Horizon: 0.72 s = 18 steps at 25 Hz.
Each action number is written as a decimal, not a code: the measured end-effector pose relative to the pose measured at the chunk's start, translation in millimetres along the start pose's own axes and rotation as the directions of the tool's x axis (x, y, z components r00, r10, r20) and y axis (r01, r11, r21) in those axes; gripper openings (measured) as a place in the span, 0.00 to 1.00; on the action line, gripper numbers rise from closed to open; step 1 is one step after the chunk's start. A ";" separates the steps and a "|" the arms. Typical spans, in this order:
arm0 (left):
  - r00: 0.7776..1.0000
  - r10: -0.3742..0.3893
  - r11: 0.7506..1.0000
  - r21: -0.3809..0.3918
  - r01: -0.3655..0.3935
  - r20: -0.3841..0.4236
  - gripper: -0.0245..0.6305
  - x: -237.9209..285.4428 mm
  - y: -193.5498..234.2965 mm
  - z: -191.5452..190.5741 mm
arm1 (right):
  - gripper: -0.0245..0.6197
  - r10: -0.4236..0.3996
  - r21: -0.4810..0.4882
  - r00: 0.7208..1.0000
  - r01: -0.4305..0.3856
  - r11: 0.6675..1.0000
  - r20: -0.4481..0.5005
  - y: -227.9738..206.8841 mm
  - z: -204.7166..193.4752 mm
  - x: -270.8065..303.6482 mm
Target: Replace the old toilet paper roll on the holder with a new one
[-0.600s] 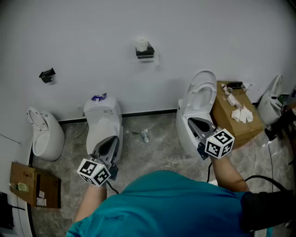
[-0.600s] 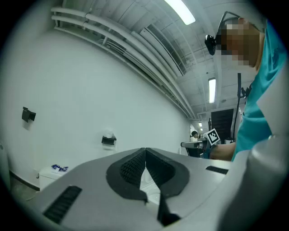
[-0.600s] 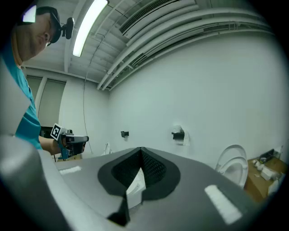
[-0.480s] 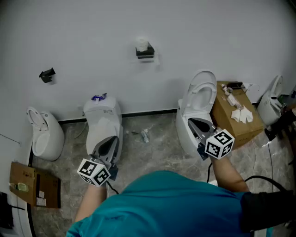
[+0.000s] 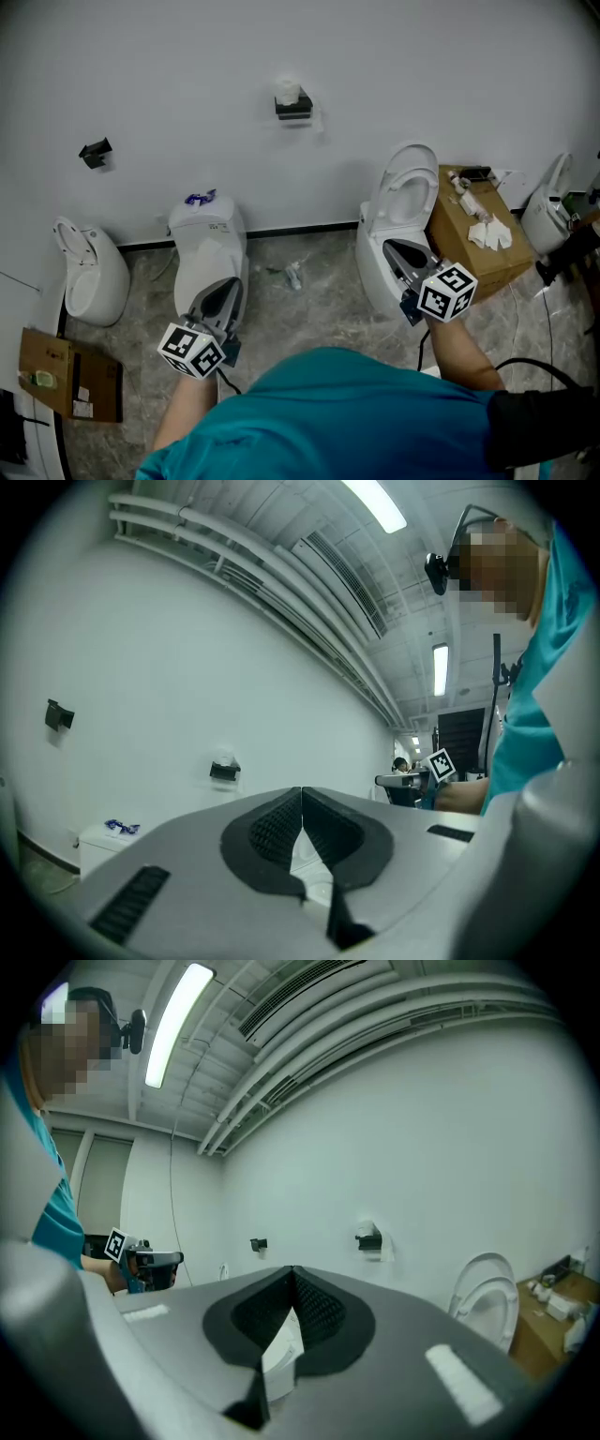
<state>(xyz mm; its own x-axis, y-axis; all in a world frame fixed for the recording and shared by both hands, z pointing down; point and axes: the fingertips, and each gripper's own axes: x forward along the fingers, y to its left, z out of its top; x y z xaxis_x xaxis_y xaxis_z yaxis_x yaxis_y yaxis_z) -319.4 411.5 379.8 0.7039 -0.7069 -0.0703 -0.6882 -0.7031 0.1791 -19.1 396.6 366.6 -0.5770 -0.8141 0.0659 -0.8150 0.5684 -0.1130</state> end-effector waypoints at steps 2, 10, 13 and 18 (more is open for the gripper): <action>1.000 0.000 1.000 -0.002 0.000 -0.001 0.05 0.5 -1.0 -0.7 | 0.04 -0.001 -0.001 1.000 0.001 1.000 0.000 -0.8 -1.4 -1.1; 1.000 -0.005 1.000 0.001 0.005 -0.009 0.05 24.2 -26.4 -9.4 | 0.04 0.010 -0.001 1.000 -0.010 1.000 -0.009 -21.7 -6.3 -19.0; 1.000 -0.006 1.000 0.004 0.006 -0.013 0.05 39.9 -45.7 -13.2 | 0.04 0.018 0.003 1.000 -0.018 1.000 -0.008 -37.8 -7.0 -33.9; 1.000 -0.011 1.000 0.005 0.011 -0.003 0.05 66.4 -79.0 -21.8 | 0.04 0.030 0.002 1.000 -0.030 1.000 -0.007 -66.0 -6.0 -62.7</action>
<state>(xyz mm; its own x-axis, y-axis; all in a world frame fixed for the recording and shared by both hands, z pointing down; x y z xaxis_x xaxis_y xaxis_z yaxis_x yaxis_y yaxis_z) -214.5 421.8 382.4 0.7116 -0.6991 -0.0695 -0.6815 -0.7109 0.1739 70.5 410.8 375.9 -0.6016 -0.7958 0.0693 -0.7971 0.5923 -0.1173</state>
